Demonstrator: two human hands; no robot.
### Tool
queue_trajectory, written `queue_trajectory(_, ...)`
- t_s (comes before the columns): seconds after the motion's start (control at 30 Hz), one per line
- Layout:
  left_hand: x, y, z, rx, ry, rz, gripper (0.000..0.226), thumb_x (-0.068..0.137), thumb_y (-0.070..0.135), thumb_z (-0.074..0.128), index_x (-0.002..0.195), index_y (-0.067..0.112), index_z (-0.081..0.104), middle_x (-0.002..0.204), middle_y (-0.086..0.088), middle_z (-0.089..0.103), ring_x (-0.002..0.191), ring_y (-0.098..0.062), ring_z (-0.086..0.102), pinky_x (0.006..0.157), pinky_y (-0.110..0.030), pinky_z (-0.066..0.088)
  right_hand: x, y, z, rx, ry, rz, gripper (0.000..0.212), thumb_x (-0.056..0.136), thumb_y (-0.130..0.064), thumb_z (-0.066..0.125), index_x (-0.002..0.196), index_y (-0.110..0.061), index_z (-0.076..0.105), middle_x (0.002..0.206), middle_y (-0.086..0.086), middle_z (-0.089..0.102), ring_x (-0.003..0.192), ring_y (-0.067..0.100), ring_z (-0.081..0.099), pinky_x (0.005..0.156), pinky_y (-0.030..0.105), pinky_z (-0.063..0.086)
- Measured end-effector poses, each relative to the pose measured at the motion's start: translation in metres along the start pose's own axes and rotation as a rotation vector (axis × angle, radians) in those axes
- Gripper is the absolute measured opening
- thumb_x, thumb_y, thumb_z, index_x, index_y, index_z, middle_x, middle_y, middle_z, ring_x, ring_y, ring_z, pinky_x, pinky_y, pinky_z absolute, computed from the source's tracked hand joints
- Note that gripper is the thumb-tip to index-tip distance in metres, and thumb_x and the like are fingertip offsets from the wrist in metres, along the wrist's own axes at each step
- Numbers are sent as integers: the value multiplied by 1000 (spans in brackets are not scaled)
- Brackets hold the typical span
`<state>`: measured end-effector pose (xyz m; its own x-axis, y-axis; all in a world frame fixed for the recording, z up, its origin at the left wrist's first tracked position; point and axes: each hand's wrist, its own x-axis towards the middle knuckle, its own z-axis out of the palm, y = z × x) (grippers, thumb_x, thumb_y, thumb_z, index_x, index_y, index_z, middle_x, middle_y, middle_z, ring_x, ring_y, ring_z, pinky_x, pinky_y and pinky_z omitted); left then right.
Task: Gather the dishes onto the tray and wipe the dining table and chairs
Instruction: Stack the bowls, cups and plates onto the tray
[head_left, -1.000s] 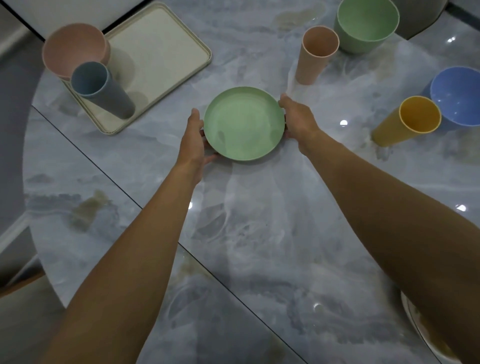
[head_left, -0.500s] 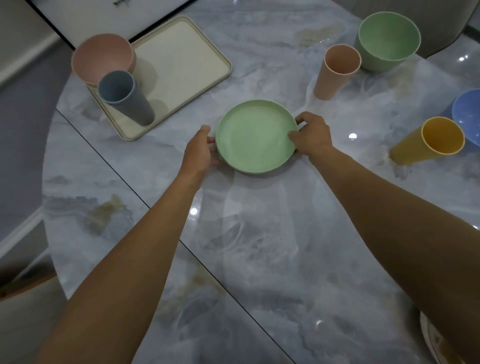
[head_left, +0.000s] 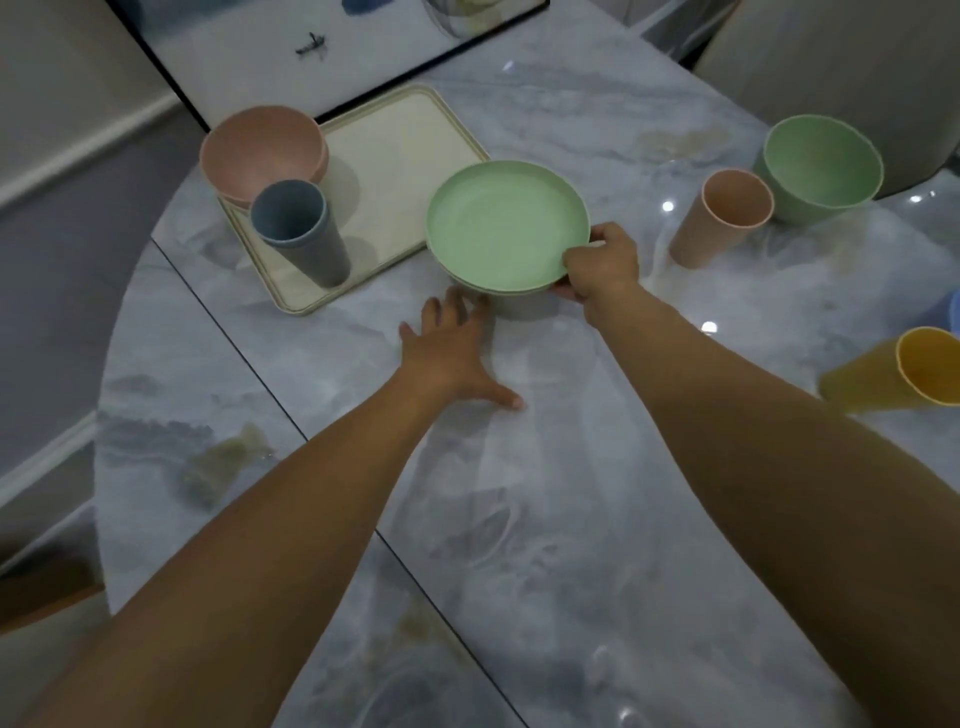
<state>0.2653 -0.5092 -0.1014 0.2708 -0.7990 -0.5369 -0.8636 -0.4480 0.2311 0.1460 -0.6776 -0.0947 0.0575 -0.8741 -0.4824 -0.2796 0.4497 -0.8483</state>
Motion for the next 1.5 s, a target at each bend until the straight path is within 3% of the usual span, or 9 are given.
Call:
queue_trajectory(0.1,5,3,3,39,-42,-14,159,50,86,82,163,35,-18,171,-7,-26,158,-36,-19,120,-74,-1,7,-6,30,57,-18,21,26,85,6,54,84,-20,55,104,14,65,94,37,67,55,50,63)
queue_trajectory(0.43,10,7,2,42,-72,-35,160,55,78,87,162,33,-23,169,-8,-33,156,-38,-25,121,-73,-3,34,-30,108,19,-30,-27,19,81,-4,55,84,-23,53,94,8,65,88,33,67,66,52,64)
queue_trajectory(0.7,17,10,6,76,-108,-51,160,58,78,85,159,30,-29,165,-12,-38,155,-41,-29,119,-76,-3,43,-47,151,83,-106,-9,19,87,2,53,92,-16,54,99,7,59,94,34,64,58,49,64)
queue_trajectory(0.87,17,9,5,73,-135,-53,160,58,77,85,158,31,-31,164,-12,-42,153,-41,-32,119,-77,-4,48,-49,157,96,-150,13,23,90,-3,58,109,-15,58,118,11,60,102,33,63,60,45,65)
queue_trajectory(0.97,19,9,4,66,-154,-58,162,58,76,86,156,33,-35,162,-11,-45,152,-40,-34,118,-77,-6,51,-48,149,142,-199,47,19,91,-10,59,110,-12,58,120,14,61,102,32,65,63,40,65)
queue_trajectory(1.1,22,11,3,75,-213,-76,164,58,77,85,151,34,-42,157,-11,-52,149,-40,-40,115,-80,-8,51,-40,118,88,-161,11,1,89,-13,56,90,-13,57,96,12,64,83,30,66,63,41,65)
queue_trajectory(1.27,23,18,-4,86,-264,-123,165,58,77,86,147,36,-47,154,-10,-55,147,-40,-43,115,-80,-7,31,-17,57,162,-125,-9,7,92,-12,56,97,-15,60,86,6,60,74,24,59,61,29,56)
queue_trajectory(1.4,21,20,-5,104,-262,-144,166,54,80,85,148,37,-45,154,-10,-55,148,-40,-42,115,-79,-7,13,13,-8,39,-1,-168,20,87,-18,60,106,-22,64,92,3,65,75,24,65,70,40,59)
queue_trajectory(1.5,19,21,-8,113,-243,-158,166,52,81,85,151,38,-42,158,-9,-51,150,-39,-38,117,-78,-3,-10,25,-55,-116,79,-302,32,92,-18,61,123,-22,63,112,2,66,94,19,67,83,34,58)
